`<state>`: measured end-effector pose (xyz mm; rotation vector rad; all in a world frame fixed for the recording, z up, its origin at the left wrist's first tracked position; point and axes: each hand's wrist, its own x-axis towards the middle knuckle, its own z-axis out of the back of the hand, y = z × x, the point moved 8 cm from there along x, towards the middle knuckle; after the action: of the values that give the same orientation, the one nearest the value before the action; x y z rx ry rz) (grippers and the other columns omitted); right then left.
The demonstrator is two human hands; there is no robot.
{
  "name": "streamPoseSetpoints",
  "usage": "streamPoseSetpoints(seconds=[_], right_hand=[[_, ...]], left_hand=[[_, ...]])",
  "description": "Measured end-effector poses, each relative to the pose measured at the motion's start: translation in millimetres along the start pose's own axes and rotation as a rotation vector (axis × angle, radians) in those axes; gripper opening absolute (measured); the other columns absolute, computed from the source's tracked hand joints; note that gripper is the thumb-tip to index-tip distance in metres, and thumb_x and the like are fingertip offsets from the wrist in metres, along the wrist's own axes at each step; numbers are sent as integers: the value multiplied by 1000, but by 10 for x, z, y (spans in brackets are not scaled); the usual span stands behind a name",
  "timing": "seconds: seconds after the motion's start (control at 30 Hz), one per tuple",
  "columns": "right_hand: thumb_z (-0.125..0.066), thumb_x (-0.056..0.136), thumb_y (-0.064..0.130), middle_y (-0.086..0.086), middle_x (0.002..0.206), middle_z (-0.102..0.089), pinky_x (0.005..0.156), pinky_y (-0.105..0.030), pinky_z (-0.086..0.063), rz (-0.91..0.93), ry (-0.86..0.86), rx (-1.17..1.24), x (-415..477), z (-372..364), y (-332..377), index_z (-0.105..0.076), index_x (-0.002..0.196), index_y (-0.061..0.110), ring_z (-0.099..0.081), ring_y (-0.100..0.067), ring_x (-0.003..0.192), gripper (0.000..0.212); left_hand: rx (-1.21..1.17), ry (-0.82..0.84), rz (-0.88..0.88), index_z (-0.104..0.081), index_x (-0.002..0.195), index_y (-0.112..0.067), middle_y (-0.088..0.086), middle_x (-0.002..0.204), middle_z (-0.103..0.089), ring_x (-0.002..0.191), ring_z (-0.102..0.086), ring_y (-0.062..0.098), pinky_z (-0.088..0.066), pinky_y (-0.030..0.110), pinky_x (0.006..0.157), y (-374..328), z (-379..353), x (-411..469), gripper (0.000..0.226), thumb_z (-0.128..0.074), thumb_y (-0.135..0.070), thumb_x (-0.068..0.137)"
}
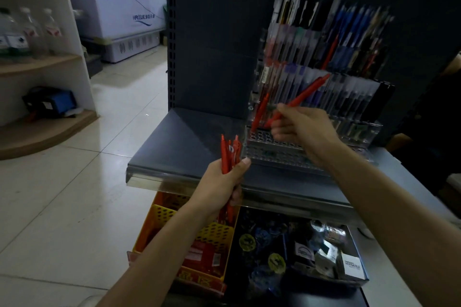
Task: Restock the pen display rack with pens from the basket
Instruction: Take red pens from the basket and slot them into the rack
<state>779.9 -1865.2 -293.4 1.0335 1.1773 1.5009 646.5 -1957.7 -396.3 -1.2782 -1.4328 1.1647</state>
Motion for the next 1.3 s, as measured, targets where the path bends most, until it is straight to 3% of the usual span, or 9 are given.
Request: streamPoseSetpoints(seconds=[0.1,0.27,0.4,0.5,0.6,0.77,0.97,1.17,1.3], right_hand=[[-58,97,31,-6,73,-68,60,-22,-57,133,-62,-362,50,-14,57,-71,88,10,-64,-12,59,27],[-58,97,23,-1,77,-67,63,-23,-52,258,-70,-613,146,-180,85,-61,87,16,-66,-16,74,12],[-62,95,26,-9,78,-69,75,-41,-57,236,-23,-719,264,-269,-9,-66,88,6,-67,-24,75,22],[-64,92,33,-2,69,-61,72,-36,-50,247,1,-878,331,-342,-23,-60,73,14,-62,-23,72,28],[-65,89,45,-5,85,-65,80,-42,-54,215,-8,-1040,384,-431,-157,-63,85,16,-63,-28,83,29],[-63,86,55,1,80,-66,71,-33,-50,204,-46,-973,366,-390,-213,-63,81,23,-63,-21,77,32],[-56,95,27,5,66,-55,54,-25,-36,296,-108,-699,106,-262,-80,-52,77,19,-51,-9,59,19],[-52,99,33,-5,66,-59,46,-25,-46,211,345,-429,-188,-457,-83,-66,83,5,-55,-11,51,35],[-60,95,26,-1,65,-59,51,-19,-47,220,399,-403,-245,-437,-68,-67,84,12,-55,-6,54,20]], left_hand=[[0,0,5,-39,78,-13,-2,57,-37,43,-38,11,-34,22,41,-2,-6,3,29,-56,-29,96],[12,-4,10,-43,81,-13,-3,57,-40,44,-39,11,-34,23,41,11,-4,32,26,-57,-29,96],[44,-14,11,-43,79,-14,-4,53,-40,42,-40,11,-35,23,41,28,26,65,26,-57,-27,96],[23,-33,20,-43,78,-13,-6,49,-40,39,-38,9,-34,21,39,36,57,107,25,-57,-25,96],[-35,-13,52,-41,76,-14,-3,52,-36,40,-32,11,-28,23,38,54,45,136,22,-54,-14,93],[-285,87,78,-40,77,-13,-1,56,-40,40,-33,12,-27,24,41,43,-3,103,14,-45,-23,69],[-255,88,-52,-47,93,-11,1,69,-49,52,-45,13,-38,25,49,-71,-64,114,7,-43,-7,97],[-74,82,-166,-59,102,-8,4,83,-66,63,-55,13,-48,24,61,-117,-121,55,16,-44,-11,101],[-117,104,-146,-61,110,-8,8,95,-72,74,-66,16,-57,30,72,-118,-180,18,21,-42,-10,102]])
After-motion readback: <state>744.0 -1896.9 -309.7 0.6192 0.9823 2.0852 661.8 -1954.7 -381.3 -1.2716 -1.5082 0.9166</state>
